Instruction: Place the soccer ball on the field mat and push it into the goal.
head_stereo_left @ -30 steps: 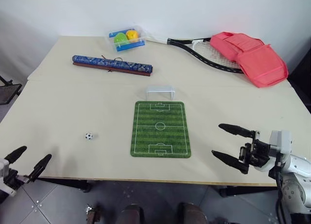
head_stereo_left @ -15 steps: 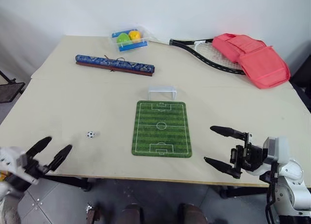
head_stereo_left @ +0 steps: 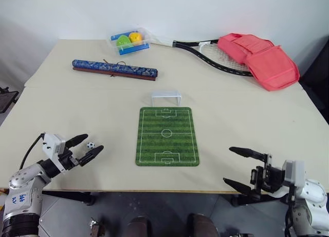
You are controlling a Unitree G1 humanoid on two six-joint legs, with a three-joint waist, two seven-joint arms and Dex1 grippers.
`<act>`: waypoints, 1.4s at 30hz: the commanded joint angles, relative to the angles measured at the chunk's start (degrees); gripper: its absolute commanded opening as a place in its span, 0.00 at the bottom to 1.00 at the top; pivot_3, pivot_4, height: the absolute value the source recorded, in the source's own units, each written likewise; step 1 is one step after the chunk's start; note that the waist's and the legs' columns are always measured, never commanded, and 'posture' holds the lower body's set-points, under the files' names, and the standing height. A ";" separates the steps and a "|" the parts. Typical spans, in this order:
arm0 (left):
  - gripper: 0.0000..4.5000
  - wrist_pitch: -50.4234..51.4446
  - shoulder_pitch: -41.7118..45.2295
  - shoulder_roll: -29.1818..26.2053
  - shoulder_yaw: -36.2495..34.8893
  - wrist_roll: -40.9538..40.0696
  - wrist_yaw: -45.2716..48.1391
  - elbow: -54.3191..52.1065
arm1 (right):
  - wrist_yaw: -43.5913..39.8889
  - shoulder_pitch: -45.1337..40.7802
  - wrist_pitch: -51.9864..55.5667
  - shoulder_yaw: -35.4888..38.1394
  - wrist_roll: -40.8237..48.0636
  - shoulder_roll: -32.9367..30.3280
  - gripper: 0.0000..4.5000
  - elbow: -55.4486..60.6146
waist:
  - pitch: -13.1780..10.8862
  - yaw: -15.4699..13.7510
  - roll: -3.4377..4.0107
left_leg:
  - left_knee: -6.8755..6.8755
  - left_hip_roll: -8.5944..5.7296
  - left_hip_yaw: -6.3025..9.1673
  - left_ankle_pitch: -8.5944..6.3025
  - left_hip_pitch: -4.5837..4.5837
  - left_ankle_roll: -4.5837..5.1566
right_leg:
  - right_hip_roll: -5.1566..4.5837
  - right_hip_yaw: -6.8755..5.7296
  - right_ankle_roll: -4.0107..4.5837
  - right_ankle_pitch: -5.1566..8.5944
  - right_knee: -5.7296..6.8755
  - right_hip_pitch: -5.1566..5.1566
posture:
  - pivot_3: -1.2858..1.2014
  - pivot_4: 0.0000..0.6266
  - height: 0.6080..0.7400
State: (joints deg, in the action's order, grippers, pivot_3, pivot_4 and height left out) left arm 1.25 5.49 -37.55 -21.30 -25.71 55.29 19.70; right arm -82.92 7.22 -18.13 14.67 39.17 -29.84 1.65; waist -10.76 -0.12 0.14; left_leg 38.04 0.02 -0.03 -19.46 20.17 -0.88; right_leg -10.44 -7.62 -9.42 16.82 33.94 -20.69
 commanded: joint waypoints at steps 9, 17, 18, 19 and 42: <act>0.43 -3.55 3.34 1.29 2.55 2.43 0.49 4.03 | -0.65 2.73 -2.83 1.63 1.34 0.64 1.00 0.92 | 0.01 -0.16 0.02 | 0.01 0.01 -0.01 0.00 -0.03 0.00 | 0.00 0.03 0.00 -0.01 0.03 0.01 | 0.52 0.24 1.00; 0.19 -3.24 4.31 1.06 2.73 0.31 3.84 2.79 | 2.25 2.18 -1.71 1.52 0.60 0.10 1.00 2.81 | 0.02 -0.40 0.06 | 0.02 0.01 -0.04 0.00 -0.07 0.00 | -0.01 0.06 0.00 -0.01 0.06 0.02 | 0.52 0.24 1.00; 0.19 -2.46 4.79 0.98 2.77 -0.83 5.02 1.13 | 2.81 2.11 -1.53 1.65 0.48 -0.13 1.00 3.18 | 0.02 -0.49 0.06 | 0.02 0.01 -0.04 0.00 -0.06 0.00 | 0.00 0.06 0.00 -0.01 0.05 0.02 | 0.52 0.24 1.00; 0.19 -1.17 6.16 0.69 3.44 -1.72 5.88 -1.40 | 3.62 1.99 -1.36 2.07 0.32 -0.46 1.00 3.52 | 0.02 -0.58 0.06 | 0.02 0.01 -0.04 0.00 -0.05 0.00 | 0.00 0.06 0.00 -0.01 0.05 0.01 | 0.52 0.24 1.00; 0.19 6.37 28.44 14.92 40.87 18.29 7.40 -7.06 | 11.55 11.15 2.68 13.35 0.55 -6.20 1.00 11.86 | -0.06 -1.47 0.09 | 0.16 -0.01 -0.36 0.03 0.03 0.14 | 0.04 0.33 -0.12 -0.21 -0.19 -0.01 | 0.52 0.24 1.00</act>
State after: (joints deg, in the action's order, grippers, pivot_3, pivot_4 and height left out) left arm 8.97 34.19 -22.78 20.01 -7.94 63.12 13.28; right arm -72.78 17.30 -15.72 25.62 38.96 -36.21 10.47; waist -10.82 -1.59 0.23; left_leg 38.21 0.02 -0.38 -19.43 20.21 -0.74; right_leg -10.40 -7.29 -9.54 16.61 33.75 -20.69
